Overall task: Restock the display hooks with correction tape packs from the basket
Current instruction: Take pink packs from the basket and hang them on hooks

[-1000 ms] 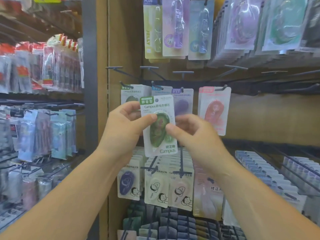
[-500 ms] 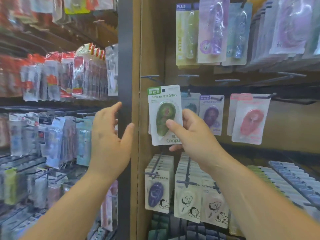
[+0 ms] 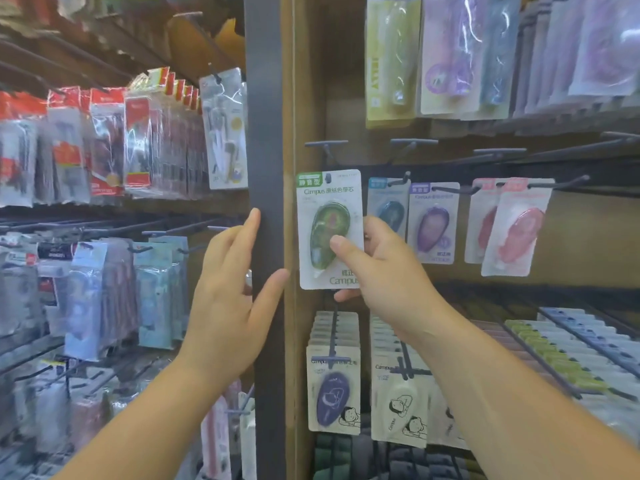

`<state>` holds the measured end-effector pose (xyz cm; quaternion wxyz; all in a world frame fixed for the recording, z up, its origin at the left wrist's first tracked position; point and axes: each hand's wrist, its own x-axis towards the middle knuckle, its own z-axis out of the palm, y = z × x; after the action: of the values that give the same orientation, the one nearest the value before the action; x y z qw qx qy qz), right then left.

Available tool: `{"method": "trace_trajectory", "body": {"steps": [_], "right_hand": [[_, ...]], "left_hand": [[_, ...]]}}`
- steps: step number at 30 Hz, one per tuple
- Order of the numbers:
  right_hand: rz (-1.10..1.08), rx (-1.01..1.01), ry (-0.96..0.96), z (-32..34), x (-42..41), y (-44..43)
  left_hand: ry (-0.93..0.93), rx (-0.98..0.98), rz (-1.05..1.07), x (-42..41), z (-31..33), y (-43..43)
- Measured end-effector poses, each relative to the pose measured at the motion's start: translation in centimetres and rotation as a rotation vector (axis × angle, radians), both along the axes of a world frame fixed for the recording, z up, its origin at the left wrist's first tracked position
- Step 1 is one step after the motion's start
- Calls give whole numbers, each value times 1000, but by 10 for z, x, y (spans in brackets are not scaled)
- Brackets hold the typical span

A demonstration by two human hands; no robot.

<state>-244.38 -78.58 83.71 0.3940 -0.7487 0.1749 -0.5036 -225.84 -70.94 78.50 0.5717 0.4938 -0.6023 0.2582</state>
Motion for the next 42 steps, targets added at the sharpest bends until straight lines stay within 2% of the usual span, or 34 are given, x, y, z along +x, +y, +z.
{"method": "trace_trajectory", "body": {"steps": [13,23,27,31,37,40,42], "right_hand": [[-279,48,214,15,20,-33],[-518,-45,240,2,-6,-14],[-602,-83,230,-10,-54,12],[-656,-75,287,-31,-117,47],[-768,-104,557,-86,-232,83],[-838,-139,713,-120,-311,106],[-853,-84,807,-146,-371,125]], "left_hand": [[-72,-11,-40,11,-1,-7],[-78,17,56,0,2,6],[-153,-122,154,-20,2,19],[-222,-193,75,-63,-4,33],[-357,-37,-122,-162,-42,43],[-428,136,-167,-220,-74,46],[-458,246,-199,-265,-103,50]]}}
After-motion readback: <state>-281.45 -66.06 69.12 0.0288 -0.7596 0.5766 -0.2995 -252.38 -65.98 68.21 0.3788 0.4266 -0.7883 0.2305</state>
